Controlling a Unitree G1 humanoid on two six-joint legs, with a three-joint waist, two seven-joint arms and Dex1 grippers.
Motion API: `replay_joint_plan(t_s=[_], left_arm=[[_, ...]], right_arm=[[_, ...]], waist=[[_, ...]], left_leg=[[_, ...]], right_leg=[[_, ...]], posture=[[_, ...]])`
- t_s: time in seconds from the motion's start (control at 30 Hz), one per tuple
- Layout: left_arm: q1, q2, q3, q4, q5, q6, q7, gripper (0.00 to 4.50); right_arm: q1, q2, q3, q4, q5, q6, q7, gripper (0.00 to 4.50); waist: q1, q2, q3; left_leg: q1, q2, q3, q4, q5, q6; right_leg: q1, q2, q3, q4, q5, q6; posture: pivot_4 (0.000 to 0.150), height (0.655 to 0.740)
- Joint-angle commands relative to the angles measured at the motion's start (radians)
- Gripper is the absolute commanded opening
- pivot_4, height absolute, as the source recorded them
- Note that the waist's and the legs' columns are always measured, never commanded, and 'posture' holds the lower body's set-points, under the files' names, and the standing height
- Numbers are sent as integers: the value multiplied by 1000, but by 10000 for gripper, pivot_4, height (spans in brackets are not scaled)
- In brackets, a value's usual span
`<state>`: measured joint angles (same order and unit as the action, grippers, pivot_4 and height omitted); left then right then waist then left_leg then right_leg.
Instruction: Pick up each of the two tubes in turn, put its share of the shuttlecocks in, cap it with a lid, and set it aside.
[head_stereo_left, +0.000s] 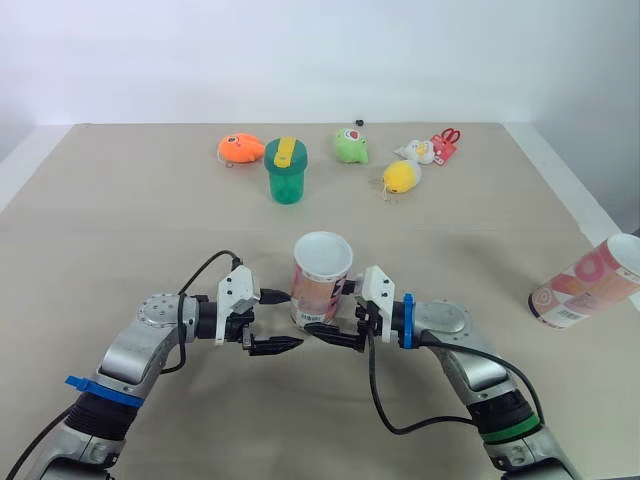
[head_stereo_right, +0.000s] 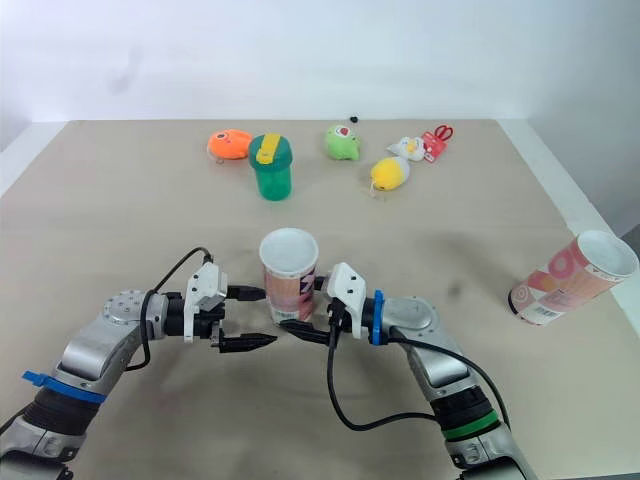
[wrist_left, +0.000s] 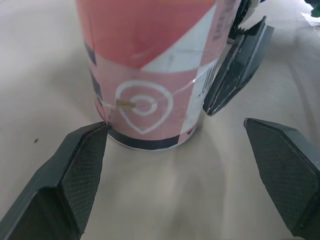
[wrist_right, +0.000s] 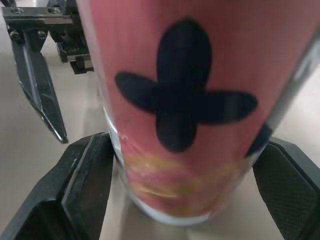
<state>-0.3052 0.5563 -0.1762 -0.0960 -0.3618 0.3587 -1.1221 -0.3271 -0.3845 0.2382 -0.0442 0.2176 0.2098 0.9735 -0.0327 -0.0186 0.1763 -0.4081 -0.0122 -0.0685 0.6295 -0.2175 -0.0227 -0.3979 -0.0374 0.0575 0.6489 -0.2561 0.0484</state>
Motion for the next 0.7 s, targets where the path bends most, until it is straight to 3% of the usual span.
replay_joint_plan(t_s=[0.03, 0.1, 0.17, 0.2, 0.23, 0.3, 0.5, 0.7], left_arm=[[-16, -6, 0, -40, -11, -5, -3, 45000], [-16, -1, 5, -33, -9, -11, -1, 45000], [-14, 7, 14, -28, -9, -15, -2, 45000], [-13, 11, 18, -26, -10, -17, -3, 45000], [-14, 15, 23, -24, -10, -19, -3, 45000], [-16, 23, 36, -18, -8, -27, -2, 45000], [-63, 58, 130, -10, -18, -43, 31, 45000], [-150, -46, 147, -65, -52, -26, 143, 45000]], right_arm=[[-31, 27, 13, 9, -5, -28, -14, 43843], [-35, 36, 13, 15, -8, -32, -15, 43843], [-33, 38, 12, 16, -8, -34, -13, 37538], [-31, 38, 12, 15, -8, -35, -13, 37538], [-28, 38, 12, 14, -7, -34, -11, 33209], [-20, 35, 11, 7, -4, -30, -10, 29554], [51, 38, -81, -64, 44, -11, -91, 29096], [36, 136, -425, -10, 25, -4, -584, 29096]], waist=[[0, 0, 0], [0, 0, 0], [0, 0, 0], [0, 0, 0], [0, 0, 0], [0, 0, 0], [0, 0, 0], [10, 0, 0]], left_leg=[[0, 1, 0, 0, 0, -1], [0, 1, 0, 0, 1, -2], [0, 2, 0, 0, 2, -3], [0, 2, 0, 0, 2, -3], [0, 2, 0, 0, 2, -3], [0, 4, 0, 1, 2, -4], [0, 6, 0, 2, 2, -4], [-1, 4, 0, 4, 4, -7]], right_leg=[[0, 0, 0, 0, 1, -1], [0, 1, 0, 0, 2, -3], [0, 2, 0, 0, 3, -4], [0, 2, 0, 0, 3, -4], [0, 3, 0, 0, 3, -5], [0, 4, 0, 1, 4, -5], [0, 7, 0, 2, 4, -6], [0, 6, 2, 2, 6, -3]], posture=[[1500, 7400], [1500, 7400], [1500, 7400], [1500, 7400], [1500, 7400], [1500, 7400], [1500, 7400], [1500, 7400]])
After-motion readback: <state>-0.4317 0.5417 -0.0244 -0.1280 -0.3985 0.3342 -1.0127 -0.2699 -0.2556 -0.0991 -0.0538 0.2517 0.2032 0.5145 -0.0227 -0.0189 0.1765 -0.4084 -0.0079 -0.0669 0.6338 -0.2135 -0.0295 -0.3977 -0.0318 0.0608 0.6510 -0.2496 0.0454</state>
